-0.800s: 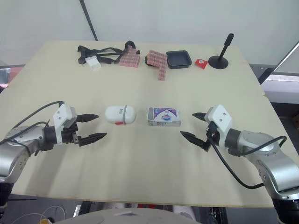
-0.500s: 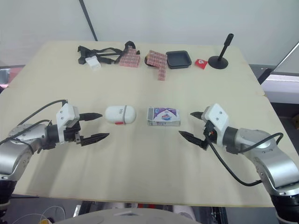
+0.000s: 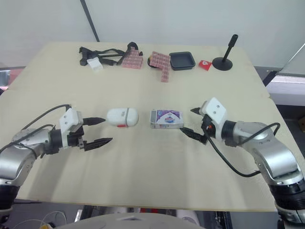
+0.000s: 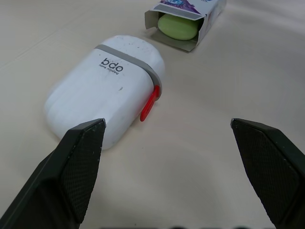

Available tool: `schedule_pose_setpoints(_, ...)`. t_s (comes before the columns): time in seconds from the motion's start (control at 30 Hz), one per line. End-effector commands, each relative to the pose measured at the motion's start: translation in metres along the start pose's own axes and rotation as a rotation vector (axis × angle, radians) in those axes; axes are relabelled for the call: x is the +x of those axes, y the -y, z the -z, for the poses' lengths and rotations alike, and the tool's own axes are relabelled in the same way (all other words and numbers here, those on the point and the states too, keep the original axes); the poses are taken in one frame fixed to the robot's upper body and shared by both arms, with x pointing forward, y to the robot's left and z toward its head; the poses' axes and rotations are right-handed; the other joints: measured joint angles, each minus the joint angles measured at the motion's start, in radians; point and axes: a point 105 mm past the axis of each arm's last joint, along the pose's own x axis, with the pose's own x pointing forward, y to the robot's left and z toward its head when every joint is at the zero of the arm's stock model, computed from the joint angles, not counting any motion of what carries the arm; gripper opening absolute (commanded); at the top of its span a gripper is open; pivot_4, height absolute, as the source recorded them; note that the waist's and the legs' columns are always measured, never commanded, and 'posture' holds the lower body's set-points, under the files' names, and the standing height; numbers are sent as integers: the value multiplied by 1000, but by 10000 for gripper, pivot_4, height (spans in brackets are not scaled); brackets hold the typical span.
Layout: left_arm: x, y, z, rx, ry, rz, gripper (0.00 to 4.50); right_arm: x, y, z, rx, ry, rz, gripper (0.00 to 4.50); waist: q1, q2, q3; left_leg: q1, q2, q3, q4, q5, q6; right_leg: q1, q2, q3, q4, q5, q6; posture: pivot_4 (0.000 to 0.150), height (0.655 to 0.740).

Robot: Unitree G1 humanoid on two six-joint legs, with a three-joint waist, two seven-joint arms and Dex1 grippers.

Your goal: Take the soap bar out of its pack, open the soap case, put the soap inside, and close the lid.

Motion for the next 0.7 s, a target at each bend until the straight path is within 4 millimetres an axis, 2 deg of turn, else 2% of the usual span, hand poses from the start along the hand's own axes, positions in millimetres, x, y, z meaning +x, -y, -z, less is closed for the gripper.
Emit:
schedule_pose_setpoints(0.03,-2,2,-9,37,27,-12,44768,3,3,-7,-68,-9,-40,45000,0,0,0,0,0,0,0,0,0,0,0,0,0,0,0,1500,7400)
schedule_pose_setpoints(0.17,-3,5,-8,33,25,-19,44768,12,9,-9,-133,-52,-90,45000,-2,0,0,-1,0,0,1,0,0,0,0,0,0,0,0,1500,7400)
schedule_pose_setpoints(0.37,-5,8,-9,32,32,-28,44768,29,17,-1,-189,-162,-211,45000,-4,0,0,0,0,0,2,0,0,0,1,0,3,0,0,1500,7400)
schedule_pose_setpoints(0.7,-5,11,-8,44,34,-43,44768,43,32,-9,-242,-147,-219,45000,-1,0,0,-1,1,0,4,0,0,-1,1,1,4,0,-1,1500,7400)
